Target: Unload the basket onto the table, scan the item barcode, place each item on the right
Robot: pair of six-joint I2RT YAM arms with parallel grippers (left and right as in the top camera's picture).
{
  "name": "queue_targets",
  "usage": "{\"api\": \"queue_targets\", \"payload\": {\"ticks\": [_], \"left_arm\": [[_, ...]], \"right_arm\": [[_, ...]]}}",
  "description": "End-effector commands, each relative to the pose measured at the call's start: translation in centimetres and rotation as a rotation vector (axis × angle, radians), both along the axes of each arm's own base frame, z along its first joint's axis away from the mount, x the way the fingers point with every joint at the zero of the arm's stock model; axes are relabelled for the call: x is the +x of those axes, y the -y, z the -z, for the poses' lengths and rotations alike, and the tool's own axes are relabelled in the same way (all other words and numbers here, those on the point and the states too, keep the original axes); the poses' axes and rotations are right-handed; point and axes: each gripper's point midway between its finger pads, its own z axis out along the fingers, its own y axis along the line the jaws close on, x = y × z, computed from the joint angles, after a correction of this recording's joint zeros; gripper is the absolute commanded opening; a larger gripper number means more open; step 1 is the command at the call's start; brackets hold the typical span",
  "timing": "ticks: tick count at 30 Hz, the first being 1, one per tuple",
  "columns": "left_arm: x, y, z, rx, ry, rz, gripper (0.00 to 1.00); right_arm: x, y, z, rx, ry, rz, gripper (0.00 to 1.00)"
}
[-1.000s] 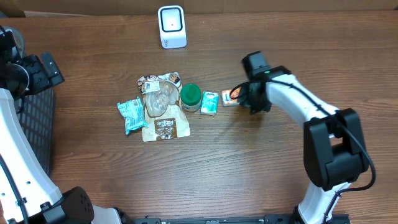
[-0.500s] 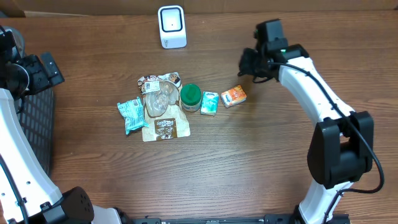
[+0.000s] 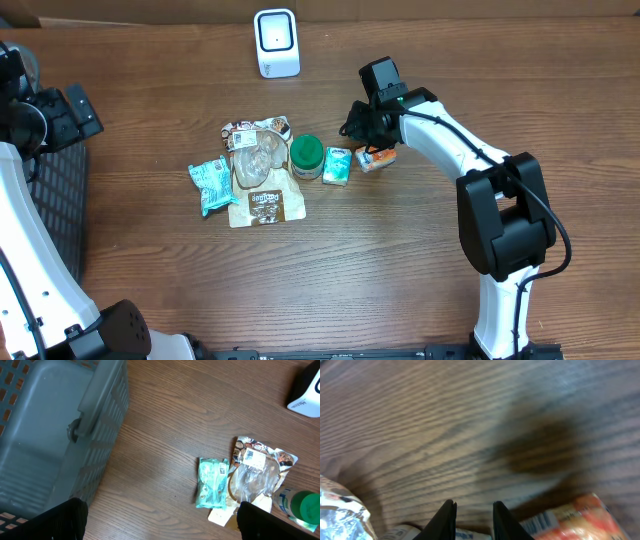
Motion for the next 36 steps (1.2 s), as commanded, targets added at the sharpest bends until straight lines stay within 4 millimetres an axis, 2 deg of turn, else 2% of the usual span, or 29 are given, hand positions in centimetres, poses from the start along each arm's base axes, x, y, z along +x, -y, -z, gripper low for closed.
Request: {"api": "queue_targets", "payload": {"ticks": [1, 8, 13, 16, 21, 23, 26, 29, 32, 36], "left_arm": [[0.0, -0.3, -0.5, 0.021, 0.008, 0.014, 1.00], [0.0, -0.3, -0.5, 0.021, 0.008, 0.014, 0.99], [0.0, -0.3, -0.5, 0.021, 0.008, 0.014, 1.00], [0.0, -0.3, -0.5, 0.021, 0.008, 0.014, 1.00], [0.0, -0.3, -0.5, 0.021, 0.008, 0.014, 1.00], [0.0, -0.3, -0.5, 0.021, 0.008, 0.014, 0.99], [0.0, -0.3, -0.5, 0.021, 0.008, 0.014, 1.00], [0.0, -0.3, -0.5, 0.021, 0.008, 0.014, 1.00], [0.0, -0.3, -0.5, 0.021, 0.008, 0.014, 1.00], [0.0, -0.3, -0.5, 0.021, 0.008, 0.014, 1.00]], "right_arm": [[-1.0, -0.3, -0.2, -0.002, -0.037, 0.015, 0.23], [-4.5, 0.6, 0.9, -0.071, -0.172, -0.020, 0.23], [-5.8, 1.9, 0.9, -0.123, -0.209, -0.102, 0.23], [-5.6, 2.5, -0.7, -0.133, -0.184, -0.157, 0.24], [-5.0, 3.1, -5.7, -0.114, -0.096, -0.246, 0.29], [-4.8, 4.0, -7.5, -0.106, -0.070, -0.229, 0.31], [-4.6, 5.8, -8.9, -0.098, -0.049, -0.225, 0.32], [-4.8, 7.8, -8.5, -0.105, -0.074, -0.228, 0.35], [-5.5, 9.6, -6.7, -0.096, -0.118, -0.238, 0.33], [-6.5, 9.5, -4.7, -0.032, -0.143, -0.272, 0.28]]}}
